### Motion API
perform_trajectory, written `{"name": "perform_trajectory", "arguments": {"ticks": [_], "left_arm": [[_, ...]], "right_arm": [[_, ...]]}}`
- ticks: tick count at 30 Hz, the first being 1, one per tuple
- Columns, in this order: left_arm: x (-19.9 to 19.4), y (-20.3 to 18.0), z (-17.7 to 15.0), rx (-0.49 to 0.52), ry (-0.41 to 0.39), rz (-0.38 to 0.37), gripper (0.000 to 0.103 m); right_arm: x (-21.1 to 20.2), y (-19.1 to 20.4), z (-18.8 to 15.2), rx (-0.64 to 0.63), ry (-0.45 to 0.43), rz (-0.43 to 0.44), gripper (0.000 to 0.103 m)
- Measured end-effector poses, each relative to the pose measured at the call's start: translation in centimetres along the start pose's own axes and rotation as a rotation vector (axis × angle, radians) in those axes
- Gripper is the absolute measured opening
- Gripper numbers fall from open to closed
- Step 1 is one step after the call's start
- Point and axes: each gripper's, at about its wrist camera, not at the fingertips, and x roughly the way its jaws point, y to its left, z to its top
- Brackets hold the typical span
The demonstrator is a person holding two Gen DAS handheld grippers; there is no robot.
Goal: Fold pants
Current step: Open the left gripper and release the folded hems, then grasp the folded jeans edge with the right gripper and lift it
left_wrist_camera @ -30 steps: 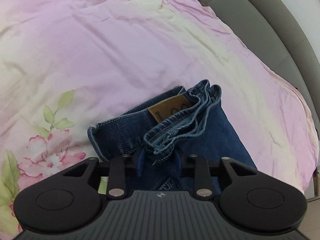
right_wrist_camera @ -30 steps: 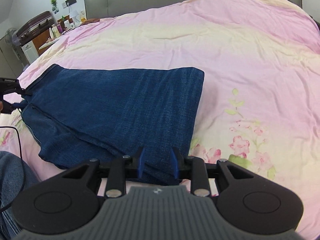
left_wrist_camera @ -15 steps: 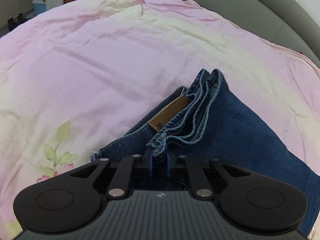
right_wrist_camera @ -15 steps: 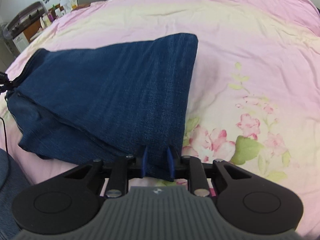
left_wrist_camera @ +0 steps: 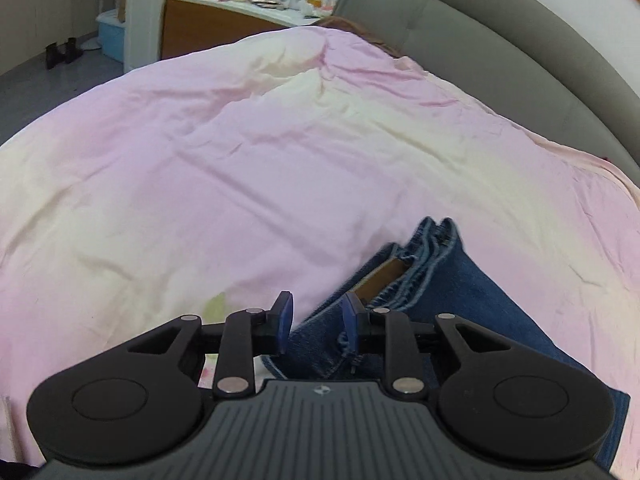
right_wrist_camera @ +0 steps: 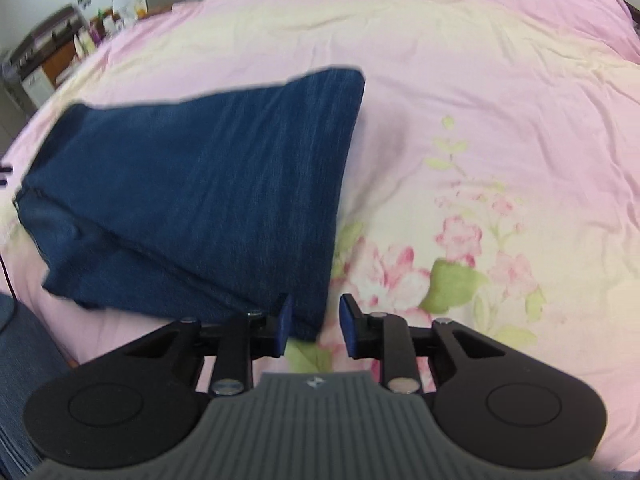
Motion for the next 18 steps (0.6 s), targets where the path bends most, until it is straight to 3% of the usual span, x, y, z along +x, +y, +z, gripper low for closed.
{"name": "perform_trajectory", "arguments": {"ticks": [3,7,11,18], "left_arm": [[-0.9,-3.9,-0.8,0.182,-0.008,-0.054,0.03],[-0.5,-9.6,-2.1,0.374,0.018,-0.163,0.03],[2.0,-14.8,-3.3,0.549,0.06,-0.22,0.031],[8.6,-21.2,-4.9,0.775,0.128,-0.241,0.031]], "right_arm": [[-0.1,-0.9,1.3,0.075,-0.024,0.05,0.04],[1.2,-2.4,3.0,0.187,-0.019,0.104,0.04],[2.8,-3.7,4.6,0.255,-0.012,0.141,0.04],[5.8,-5.1,7.8,0.321,-0.004,0.184,0.039]]}}
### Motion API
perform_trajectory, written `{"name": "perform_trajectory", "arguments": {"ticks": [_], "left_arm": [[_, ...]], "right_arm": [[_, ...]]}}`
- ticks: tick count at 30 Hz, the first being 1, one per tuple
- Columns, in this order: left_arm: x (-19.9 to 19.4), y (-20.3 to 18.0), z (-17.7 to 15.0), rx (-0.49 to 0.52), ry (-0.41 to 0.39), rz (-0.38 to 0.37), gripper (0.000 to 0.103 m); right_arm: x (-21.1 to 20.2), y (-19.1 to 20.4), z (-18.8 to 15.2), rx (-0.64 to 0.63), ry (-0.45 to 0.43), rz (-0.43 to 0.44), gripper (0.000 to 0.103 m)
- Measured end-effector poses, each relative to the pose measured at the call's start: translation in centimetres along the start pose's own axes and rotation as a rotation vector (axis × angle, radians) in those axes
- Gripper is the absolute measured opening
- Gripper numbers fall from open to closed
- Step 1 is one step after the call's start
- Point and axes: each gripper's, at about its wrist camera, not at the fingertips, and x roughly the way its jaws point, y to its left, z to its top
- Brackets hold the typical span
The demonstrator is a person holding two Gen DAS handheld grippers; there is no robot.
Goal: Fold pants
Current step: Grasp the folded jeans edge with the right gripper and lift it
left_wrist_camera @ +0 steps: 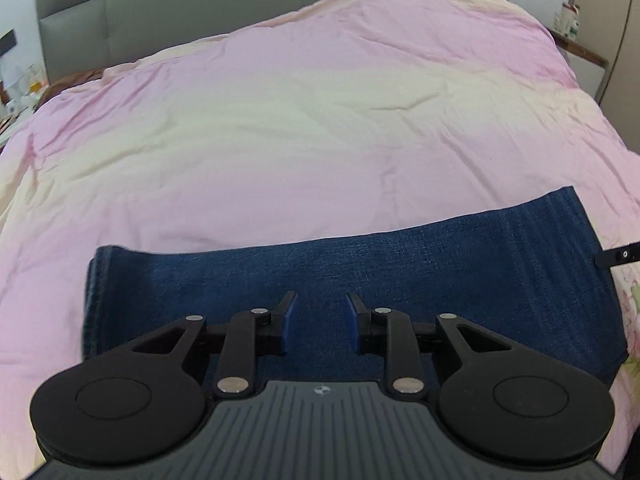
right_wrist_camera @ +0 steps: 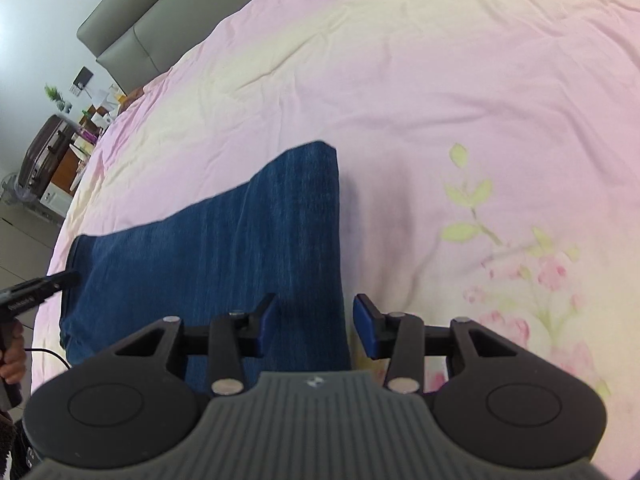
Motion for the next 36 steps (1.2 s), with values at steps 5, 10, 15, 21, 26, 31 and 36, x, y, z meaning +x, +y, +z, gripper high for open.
{"name": "perform_trajectory", "arguments": {"ticks": [5,10,15,21,26,31,36], "left_arm": [[5.6,-1.2,1.8,0.049,0.044,0.004,0.03],[9.4,-1.2,3.0,0.034,0.062,0.014,0.029],[10.9,-2.1,3.8,0.045,0.088,0.054,0.021],[5.1,-3.7,3.6,0.159,0.022,-0.053,0.02],[0.7,-6.1,0.4,0.379,0.087,-0.123,0.02],[-0.8,-8.0,-3.7,0.515,0.205,-0.191,0.02],[0.5,-9.2,-6.7,0.57,0.266,-0.188,0.02]], "right_arm": [[2.6,-0.2,2.6,0.002,0.003,0.025,0.034],[5.5,-1.7,4.7,0.085,0.003,0.072,0.034],[7.2,-2.1,5.1,0.102,0.013,0.077,0.034],[5.8,-2.4,3.7,0.103,0.034,0.098,0.035],[4.4,-2.8,0.8,0.11,0.054,0.127,0.035],[3.3,-3.4,-1.4,0.144,0.065,0.14,0.035],[2.6,-3.4,-2.7,0.167,0.055,0.144,0.035]]}}
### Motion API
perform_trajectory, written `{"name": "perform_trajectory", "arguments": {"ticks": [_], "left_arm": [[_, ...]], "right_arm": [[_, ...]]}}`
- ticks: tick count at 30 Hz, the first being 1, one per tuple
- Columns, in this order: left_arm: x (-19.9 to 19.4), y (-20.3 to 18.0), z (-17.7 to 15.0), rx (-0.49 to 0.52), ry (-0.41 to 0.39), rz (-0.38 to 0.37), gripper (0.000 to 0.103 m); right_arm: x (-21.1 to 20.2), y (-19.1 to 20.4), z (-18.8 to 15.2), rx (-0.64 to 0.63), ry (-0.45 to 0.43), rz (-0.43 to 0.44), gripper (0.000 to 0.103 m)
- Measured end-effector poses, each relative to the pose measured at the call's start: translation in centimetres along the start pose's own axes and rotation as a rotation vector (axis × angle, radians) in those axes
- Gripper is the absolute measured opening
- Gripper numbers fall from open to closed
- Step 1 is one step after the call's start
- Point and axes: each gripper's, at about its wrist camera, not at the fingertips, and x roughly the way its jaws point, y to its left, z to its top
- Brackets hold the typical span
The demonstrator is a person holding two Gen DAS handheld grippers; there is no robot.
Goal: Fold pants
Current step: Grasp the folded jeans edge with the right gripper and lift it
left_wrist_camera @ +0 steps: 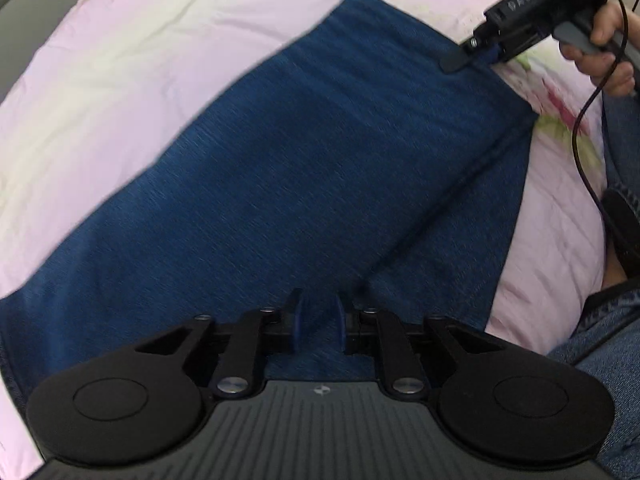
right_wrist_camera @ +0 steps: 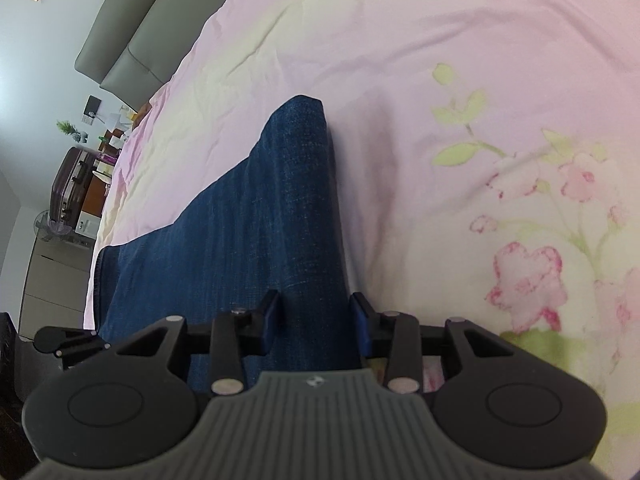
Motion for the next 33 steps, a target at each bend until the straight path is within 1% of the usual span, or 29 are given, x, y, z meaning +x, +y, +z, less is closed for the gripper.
{"name": "perform_trajectory", "arguments": {"ticks": [3,6,8,10,11,12,15,18,22,26,29,33], "left_arm": [[1.3,-0.6,-0.1,0.024,0.007,0.029,0.02],[0.7,-0.6,0.1,0.03,0.006,0.024,0.02],[-0.2,-0.5,0.0,0.035,0.009,0.004,0.02],[-0.9,-0.8,-0.1,0.046,0.012,-0.001,0.02],[-1.5,-0.7,-0.3,0.047,0.007,-0.003,0.02],[-2.0,-0.6,-0.5,0.035,-0.004,0.001,0.02],[-3.9,0.2,-1.8,-0.014,-0.026,0.024,0.02],[-6.2,2.2,-3.7,-0.088,-0.046,0.075,0.02],[-9.4,5.1,-6.8,-0.186,-0.08,0.169,0.02],[-12.6,7.8,-9.8,-0.267,-0.109,0.254,0.02],[-15.1,9.7,-12.2,-0.334,-0.141,0.283,0.02],[-17.3,11.7,-14.7,-0.384,-0.176,0.304,0.02]], "right_arm": [[-0.4,-0.1,-0.9,0.005,0.001,0.003,0.035],[-0.5,-0.3,-1.3,0.006,0.004,0.009,0.035],[-0.3,-0.4,-1.2,0.008,0.008,0.021,0.034],[-0.3,-0.6,-0.9,0.025,0.02,0.034,0.03],[-0.5,-0.6,-0.7,0.033,0.028,0.041,0.026],[-0.7,-0.4,-0.5,0.037,0.033,0.051,0.022],[-2.2,0.9,0.4,0.026,0.034,0.096,0.015],[-3.8,2.8,1.5,0.046,0.055,0.161,0.013],[-5.0,7.7,3.2,0.005,0.083,0.184,0.011],[-4.9,14.3,4.4,-0.032,0.106,0.215,0.011],[-4.1,19.9,4.6,-0.079,0.117,0.231,0.01],[-1.4,27.8,4.2,-0.143,0.138,0.271,0.01]]}}
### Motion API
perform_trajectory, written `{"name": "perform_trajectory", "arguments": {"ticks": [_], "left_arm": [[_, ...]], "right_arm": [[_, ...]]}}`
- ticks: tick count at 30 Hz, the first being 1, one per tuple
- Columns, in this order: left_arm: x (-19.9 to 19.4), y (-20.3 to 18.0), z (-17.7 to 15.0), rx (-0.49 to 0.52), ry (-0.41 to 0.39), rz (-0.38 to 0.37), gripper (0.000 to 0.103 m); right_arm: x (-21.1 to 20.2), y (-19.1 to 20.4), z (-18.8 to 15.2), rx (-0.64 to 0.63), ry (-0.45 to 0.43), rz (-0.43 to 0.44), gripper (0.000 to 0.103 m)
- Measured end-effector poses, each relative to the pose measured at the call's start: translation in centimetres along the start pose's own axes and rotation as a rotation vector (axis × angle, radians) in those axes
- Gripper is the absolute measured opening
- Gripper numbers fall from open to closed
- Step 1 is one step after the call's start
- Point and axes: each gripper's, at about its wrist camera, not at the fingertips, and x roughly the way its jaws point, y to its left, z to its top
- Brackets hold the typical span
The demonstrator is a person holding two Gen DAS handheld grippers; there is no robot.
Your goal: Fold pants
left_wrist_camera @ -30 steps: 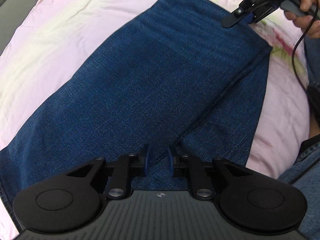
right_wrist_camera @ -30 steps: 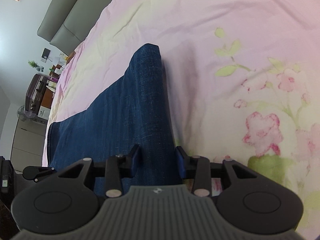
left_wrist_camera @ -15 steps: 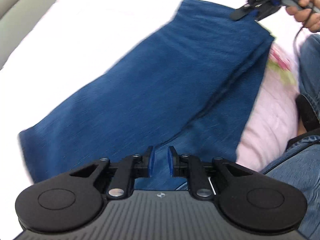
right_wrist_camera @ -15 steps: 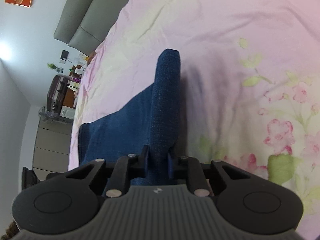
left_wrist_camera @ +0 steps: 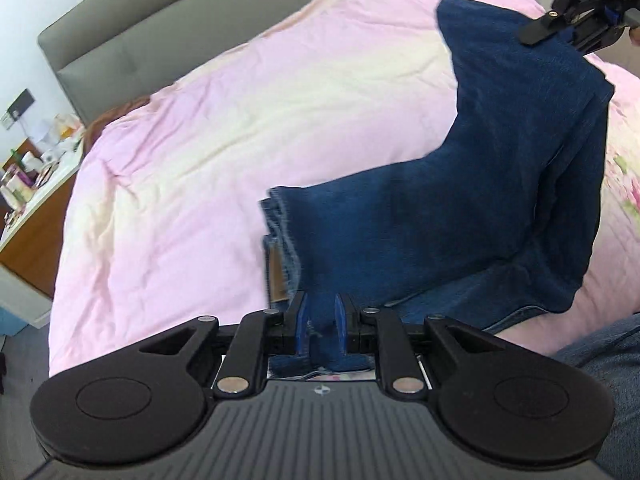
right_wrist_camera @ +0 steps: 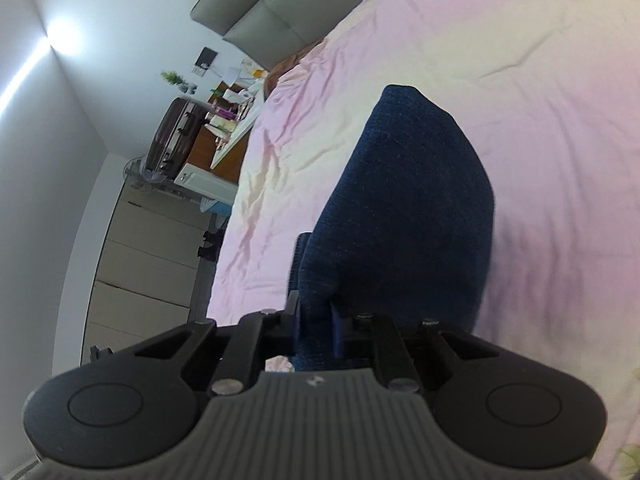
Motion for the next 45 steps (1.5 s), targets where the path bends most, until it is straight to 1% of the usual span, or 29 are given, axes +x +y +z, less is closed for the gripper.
{"name": "perform_trajectory", "arguments": {"ticks": [4,6,8,11,12,14,16,18,19,20,21,22,23,24,25,27,29,31,32,34,35,37,38,39,41,44,45], "left_arm": [[-0.5,2.1,-0.4,-0.058,-0.043,-0.016,0.02],[-0.4,3.0,-0.7,-0.096,-0.061,-0.022,0.02],[-0.2,3.6,-1.1,-0.127,-0.076,-0.026,0.02],[0.1,4.9,-1.6,-0.181,-0.101,-0.06,0.02],[0.1,5.2,-1.9,-0.193,-0.106,-0.068,0.022],[0.6,5.9,-2.2,-0.215,-0.109,-0.078,0.023],[1.1,6.5,-2.4,-0.237,-0.101,-0.09,0.027],[1.5,7.0,-2.6,-0.26,-0.104,-0.106,0.034],[1.7,7.1,-2.6,-0.271,-0.108,-0.115,0.036],[1.8,7.2,-2.6,-0.278,-0.112,-0.123,0.038],[2.0,7.2,-2.5,-0.281,-0.113,-0.132,0.041],[2.1,7.2,-2.3,-0.283,-0.115,-0.14,0.042],[2.2,7.2,-2.2,-0.291,-0.119,-0.148,0.047],[2.1,7.1,-2.1,-0.301,-0.123,-0.158,0.052],[2.1,7.1,-2.0,-0.312,-0.128,-0.168,0.055],[2.0,7.1,-1.8,-0.347,-0.138,-0.176,0.067],[2.2,7.2,-1.7,-0.417,-0.133,-0.19,0.071],[2.8,7.3,-1.8,-0.495,-0.099,-0.215,0.071],[3.2,7.2,-1.9,-0.522,-0.073,-0.213,0.071],[4.0,6.9,-2.0,-0.548,-0.013,-0.199,0.068],[4.5,6.7,-2.1,-0.561,0.02,-0.199,0.064],[5.1,6.5,-2.5,-0.597,0.055,-0.214,0.044],[5.3,6.5,-2.7,-0.611,0.07,-0.203,0.029],[5.4,6.5,-2.7,-0.619,0.083,-0.175,0.024],[5.8,6.6,-2.7,-0.609,0.126,-0.143,0.02],[7.1,6.4,-2.8,-0.579,0.187,-0.106,0.018],[7.6,6.2,-2.9,-0.566,0.199,-0.092,0.018]], "right_arm": [[6.2,5.7,0.3,-0.03,0.032,0.038,0.01],[9.8,7.6,0.1,-0.018,0.049,0.041,0.01],[13.6,8.6,-0.4,-0.002,0.072,0.03,0.01],[19.1,8.7,-1.4,0.039,0.111,0.003,0.01],[20.9,8.7,-1.7,0.05,0.123,-0.005,0.01],[24.1,8.2,-2.3,0.074,0.15,-0.032,0.01],[27.0,7.8,-2.8,0.078,0.171,-0.082,0.01],[29.3,7.2,-3.2,0.088,0.195,-0.108,0.01],[30.2,7.0,-3.3,0.088,0.205,-0.115,0.011],[30.8,6.8,-3.4,0.085,0.213,-0.121,0.014],[31.2,6.8,-3.4,0.083,0.218,-0.121,0.021],[31.2,6.8,-3.4,0.079,0.219,-0.112,0.024],[31.2,7.0,-3.4,0.063,0.221,-0.104,0.029],[31.3,7.4,-3.2,0.04,0.215,-0.1,0.031],[31.4,8.1,-2.8,0.008,0.203,-0.108,0.032],[30.0,8.5,-2.8,-0.066,0.163,-0.148,0.035],[28.2,8.3,-2.7,-0.105,0.121,-0.169,0.035],[26.2,7.3,-2.7,-0.111,0.097,-0.172,0.035],[25.0,6.7,-3.0,-0.122,0.092,-0.18,0.035],[23.2,5.8,-3.9,-0.168,0.081,-0.219,0.035],[22.1,5.2,-4.5,-0.199,0.075,-0.243,0.035],[20.3,4.0,-5.6,-0.245,0.065,-0.269,0.036],[19.5,3.3,-6.2,-0.259,0.057,-0.286,0.036],[18.7,2.5,-6.8,-0.27,0.052,-0.305,0.036],[17.0,0.9,-8.1,-0.268,0.062,-0.342,0.036],[14.7,-1.7,-9.9,-0.237,0.058,-0.365,0.036],[14.2,-2.5,-10.4,-0.223,0.061,-0.368,0.038]]}}
